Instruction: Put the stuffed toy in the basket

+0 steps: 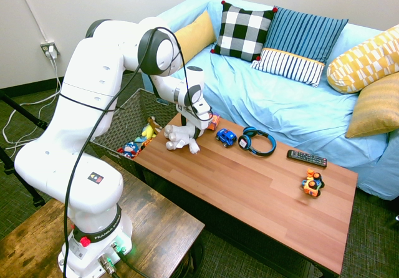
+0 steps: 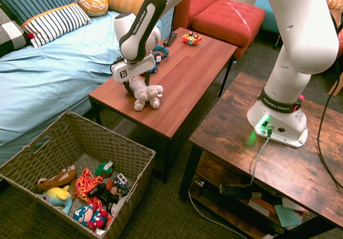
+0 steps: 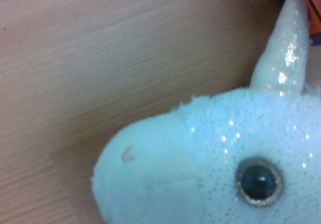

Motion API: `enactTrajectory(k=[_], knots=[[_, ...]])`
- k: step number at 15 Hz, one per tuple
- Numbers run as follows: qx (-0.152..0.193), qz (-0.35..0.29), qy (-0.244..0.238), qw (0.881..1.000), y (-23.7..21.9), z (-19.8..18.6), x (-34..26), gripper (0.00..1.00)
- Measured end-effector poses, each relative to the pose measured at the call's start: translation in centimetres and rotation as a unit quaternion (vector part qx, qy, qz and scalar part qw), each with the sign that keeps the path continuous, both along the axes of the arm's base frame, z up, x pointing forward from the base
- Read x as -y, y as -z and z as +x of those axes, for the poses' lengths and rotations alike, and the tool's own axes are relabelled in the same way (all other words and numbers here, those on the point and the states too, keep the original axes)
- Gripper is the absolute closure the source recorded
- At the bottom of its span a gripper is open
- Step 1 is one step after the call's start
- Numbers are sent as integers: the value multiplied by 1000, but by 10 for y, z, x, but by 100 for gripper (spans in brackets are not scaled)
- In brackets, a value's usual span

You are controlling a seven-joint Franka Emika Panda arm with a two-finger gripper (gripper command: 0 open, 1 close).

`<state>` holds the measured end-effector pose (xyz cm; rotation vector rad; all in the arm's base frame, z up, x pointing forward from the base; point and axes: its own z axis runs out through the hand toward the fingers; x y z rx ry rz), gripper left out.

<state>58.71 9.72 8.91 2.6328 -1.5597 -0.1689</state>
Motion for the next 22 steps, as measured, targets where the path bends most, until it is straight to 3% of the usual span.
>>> enactTrajectory(k=[9, 14, 19, 22], knots=[[-7, 7, -24, 1000, -1, -3, -8, 100], [-9, 18, -54, 998, -27, -4, -21, 100], [18, 19, -122, 992, -105, -5, -115, 100], [26, 13, -160, 987, -113, -19, -204, 100]])
